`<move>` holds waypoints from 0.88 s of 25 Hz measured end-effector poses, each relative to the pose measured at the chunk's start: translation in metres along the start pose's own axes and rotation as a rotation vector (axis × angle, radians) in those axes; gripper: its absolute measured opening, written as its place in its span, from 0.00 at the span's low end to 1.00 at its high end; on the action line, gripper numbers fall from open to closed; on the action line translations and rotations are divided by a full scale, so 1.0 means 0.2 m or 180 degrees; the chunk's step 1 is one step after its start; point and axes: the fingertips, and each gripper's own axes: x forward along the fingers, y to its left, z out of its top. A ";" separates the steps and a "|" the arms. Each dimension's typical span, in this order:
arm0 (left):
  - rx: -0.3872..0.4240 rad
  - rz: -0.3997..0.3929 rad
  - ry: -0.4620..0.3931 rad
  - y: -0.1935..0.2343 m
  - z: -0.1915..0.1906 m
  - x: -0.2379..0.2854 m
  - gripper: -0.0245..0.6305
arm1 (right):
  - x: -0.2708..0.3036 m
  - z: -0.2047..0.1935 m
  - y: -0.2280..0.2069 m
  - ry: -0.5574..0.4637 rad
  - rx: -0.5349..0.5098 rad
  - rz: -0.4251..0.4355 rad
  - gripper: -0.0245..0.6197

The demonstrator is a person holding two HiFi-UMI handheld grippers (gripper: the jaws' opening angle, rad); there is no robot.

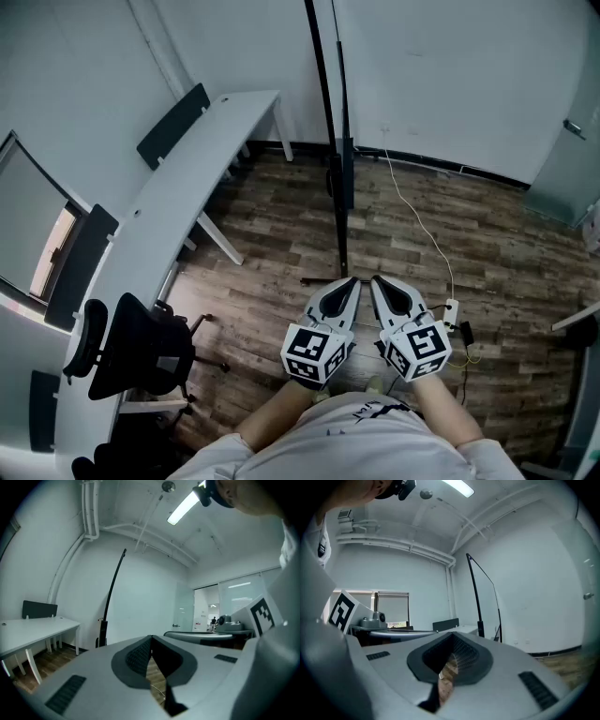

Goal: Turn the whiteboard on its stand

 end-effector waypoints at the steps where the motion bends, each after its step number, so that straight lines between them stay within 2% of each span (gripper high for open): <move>1: -0.0003 0.0007 -0.0002 0.00 0.00 0.01 0.06 | 0.00 0.00 -0.01 -0.0001 -0.0001 0.0003 0.06; 7: -0.0007 0.0058 0.0008 -0.03 -0.02 0.04 0.06 | -0.03 0.01 -0.06 -0.0005 -0.0004 0.0032 0.06; 15: -0.0050 0.0006 -0.0114 -0.13 -0.03 0.10 0.06 | -0.08 -0.01 -0.10 -0.0041 0.0143 0.0234 0.06; 22: -0.0103 0.0222 -0.0067 -0.18 -0.08 0.21 0.06 | -0.17 -0.01 -0.23 -0.0044 0.0227 0.0374 0.06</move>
